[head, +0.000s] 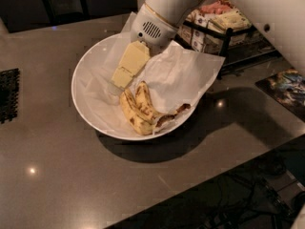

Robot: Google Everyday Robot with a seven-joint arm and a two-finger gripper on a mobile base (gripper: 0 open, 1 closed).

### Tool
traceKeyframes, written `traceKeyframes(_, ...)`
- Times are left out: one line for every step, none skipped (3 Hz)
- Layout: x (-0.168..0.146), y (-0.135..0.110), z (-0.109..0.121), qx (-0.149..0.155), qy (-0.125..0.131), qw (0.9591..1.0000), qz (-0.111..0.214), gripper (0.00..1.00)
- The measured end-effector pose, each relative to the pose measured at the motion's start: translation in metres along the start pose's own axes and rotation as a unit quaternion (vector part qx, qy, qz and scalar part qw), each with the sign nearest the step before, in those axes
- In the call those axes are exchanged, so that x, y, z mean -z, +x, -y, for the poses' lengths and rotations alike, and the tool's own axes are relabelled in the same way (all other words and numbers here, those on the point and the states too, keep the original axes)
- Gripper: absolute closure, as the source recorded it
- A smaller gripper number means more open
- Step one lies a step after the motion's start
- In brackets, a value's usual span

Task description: Pick banana from white bowl

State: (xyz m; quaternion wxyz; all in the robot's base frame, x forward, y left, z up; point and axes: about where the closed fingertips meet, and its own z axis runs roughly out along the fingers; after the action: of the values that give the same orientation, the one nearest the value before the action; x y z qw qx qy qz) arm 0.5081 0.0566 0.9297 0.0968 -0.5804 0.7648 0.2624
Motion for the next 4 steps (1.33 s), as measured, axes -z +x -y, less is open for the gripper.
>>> traceKeyframes(0.000,-0.001,0.000,0.000,0.001,1.0000,0.001,0.00)
traceKeyframes(-0.009,0.014,-0.008,-0.058,0.005,0.9983,0.010,0.00)
traceKeyframes(-0.022,0.041,-0.036,-0.145,0.002,0.9889,0.031,0.00)
traceKeyframes(-0.032,0.051,-0.038,-0.157,-0.003,0.9874,0.021,0.00)
